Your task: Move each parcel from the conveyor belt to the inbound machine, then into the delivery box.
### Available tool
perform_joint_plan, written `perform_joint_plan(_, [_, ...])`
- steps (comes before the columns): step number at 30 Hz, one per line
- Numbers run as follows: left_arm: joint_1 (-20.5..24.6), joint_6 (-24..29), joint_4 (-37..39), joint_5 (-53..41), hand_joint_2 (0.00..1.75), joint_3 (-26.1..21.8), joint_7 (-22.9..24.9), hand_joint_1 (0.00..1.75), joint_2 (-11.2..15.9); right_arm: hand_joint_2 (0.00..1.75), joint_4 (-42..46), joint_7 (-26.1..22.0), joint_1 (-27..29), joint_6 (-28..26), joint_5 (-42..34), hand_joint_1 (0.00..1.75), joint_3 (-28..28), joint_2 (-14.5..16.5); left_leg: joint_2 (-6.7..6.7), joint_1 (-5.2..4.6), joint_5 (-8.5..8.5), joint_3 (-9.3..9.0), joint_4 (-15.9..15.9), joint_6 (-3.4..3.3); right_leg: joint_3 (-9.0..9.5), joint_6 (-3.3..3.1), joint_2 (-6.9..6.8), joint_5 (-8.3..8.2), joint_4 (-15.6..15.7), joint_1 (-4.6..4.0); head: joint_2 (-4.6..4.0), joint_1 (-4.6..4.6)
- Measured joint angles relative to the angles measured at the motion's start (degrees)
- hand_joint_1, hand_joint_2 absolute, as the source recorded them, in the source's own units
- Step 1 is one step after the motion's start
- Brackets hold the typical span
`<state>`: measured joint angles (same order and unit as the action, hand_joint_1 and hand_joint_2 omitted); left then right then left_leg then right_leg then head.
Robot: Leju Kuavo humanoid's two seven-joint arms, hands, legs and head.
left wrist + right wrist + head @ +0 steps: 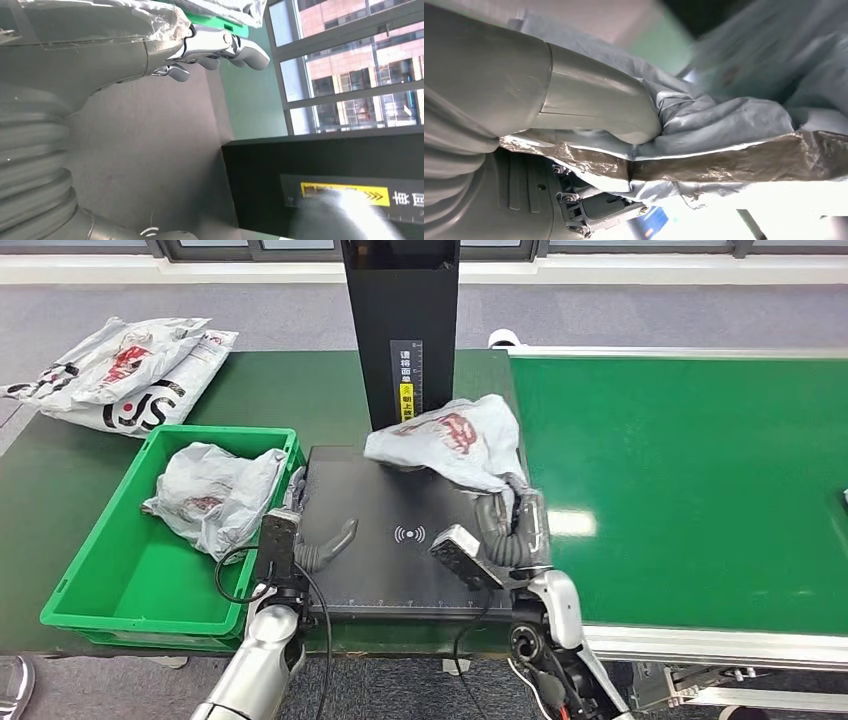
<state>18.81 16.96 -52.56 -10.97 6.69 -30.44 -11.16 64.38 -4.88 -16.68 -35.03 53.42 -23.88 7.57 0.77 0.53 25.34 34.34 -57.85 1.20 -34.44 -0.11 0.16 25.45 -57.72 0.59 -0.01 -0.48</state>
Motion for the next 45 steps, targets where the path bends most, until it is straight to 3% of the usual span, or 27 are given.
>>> perform_joint_plan(7, [-0.34,0.0,-1.01,0.17,1.75,0.0,0.08,0.0,0.36,1.75,-2.07,0.66,-0.79,2.14,-1.5,1.75,-4.25,0.24,0.02,0.0,0.0,0.02,0.0,0.0,-0.01,0.0,-0.01,0.01,0.0,-0.02,0.0,0.0])
perform_joint_plan(11, [-0.2,-0.44,-1.23,0.09,1.75,0.0,0.73,0.0,0.49,1.75,-3.18,4.23,-1.66,14.16,-3.42,1.75,-6.36,0.55,-0.03,0.0,0.0,0.02,0.0,0.01,-0.04,0.0,0.02,0.0,0.0,-0.02,0.0,0.0])
perform_joint_plan(12, [-0.04,-0.64,-1.28,0.09,1.75,0.0,0.95,0.0,0.52,1.75,-3.67,5.31,-1.86,17.17,-3.59,1.68,-7.12,0.64,-0.03,0.0,0.0,0.01,0.0,0.01,-0.06,-0.01,0.03,0.0,0.0,-0.02,0.0,0.0])
perform_joint_plan(13, [0.13,-0.78,-1.31,0.14,1.75,0.0,1.11,0.0,0.55,1.75,-4.24,6.08,-2.0,19.31,-3.63,1.49,-7.84,0.68,-0.03,0.0,0.0,0.02,0.0,0.01,-0.06,-0.01,0.02,0.0,0.0,-0.03,0.0,0.0])
perform_joint_plan(16, [0.41,-0.77,-1.61,1.06,1.75,-0.08,1.07,0.0,0.7,1.75,-7.15,6.9,-2.55,23.39,-3.16,0.28,-9.72,0.13,-0.01,0.0,-0.01,0.01,0.0,0.02,-0.04,-0.01,0.0,0.0,0.0,-0.03,0.0,0.0])
perform_joint_plan(17, [0.37,-0.68,-1.83,1.58,1.75,-0.19,0.85,0.0,0.76,1.75,-8.51,6.75,-2.77,24.44,-2.92,0.03,-10.38,-0.41,-0.01,0.0,-0.01,0.01,0.0,0.02,-0.03,-0.01,0.0,0.0,0.0,-0.03,0.0,0.0])
perform_joint_plan(24, [-1.32,0.16,-4.48,4.98,1.75,-2.35,-0.95,0.0,1.3,1.75,-15.37,8.93,-4.83,24.55,1.18,0.0,-14.19,-4.22,-0.01,-0.01,0.01,-0.06,-0.01,-0.01,0.03,0.01,0.01,0.01,0.02,0.03,-0.01,0.0])
perform_joint_plan(30, [-3.98,-2.26,-9.45,8.83,1.75,-4.67,-2.85,0.0,1.71,1.75,-9.48,10.92,-2.0,20.77,-0.83,0.0,-11.6,-6.16,0.0,-0.01,0.01,-0.06,-0.01,-0.02,0.05,0.02,-0.03,0.0,0.02,0.03,-0.01,0.0])
perform_joint_plan(36, [-4.34,-13.13,-11.09,8.14,1.75,-4.9,-5.7,0.0,2.27,1.75,1.34,4.98,1.84,19.49,-6.85,0.0,-3.22,-6.44,-0.09,-0.08,0.0,-0.07,-0.01,0.0,-0.03,0.01,0.07,-0.04,0.02,0.01,-0.01,-0.01])
perform_joint_plan(40, [-3.88,-14.1,-11.07,4.47,1.75,-4.63,-6.21,0.0,2.31,1.75,4.58,2.52,2.98,19.56,-9.06,0.0,0.72,-6.18,-0.09,-0.08,0.0,-0.06,-0.01,0.01,-0.04,0.0,0.08,-0.04,0.02,-0.02,-0.01,-0.01])
perform_joint_plan(45, [-2.32,-12.43,-9.75,-8.53,1.75,-1.41,-4.02,0.0,2.63,1.75,7.1,-3.35,4.53,20.2,-16.37,0.0,4.18,-5.02,-0.1,-0.08,0.0,-0.05,-0.01,0.01,-0.04,0.0,0.08,-0.04,0.02,-0.01,-0.01,-0.01])
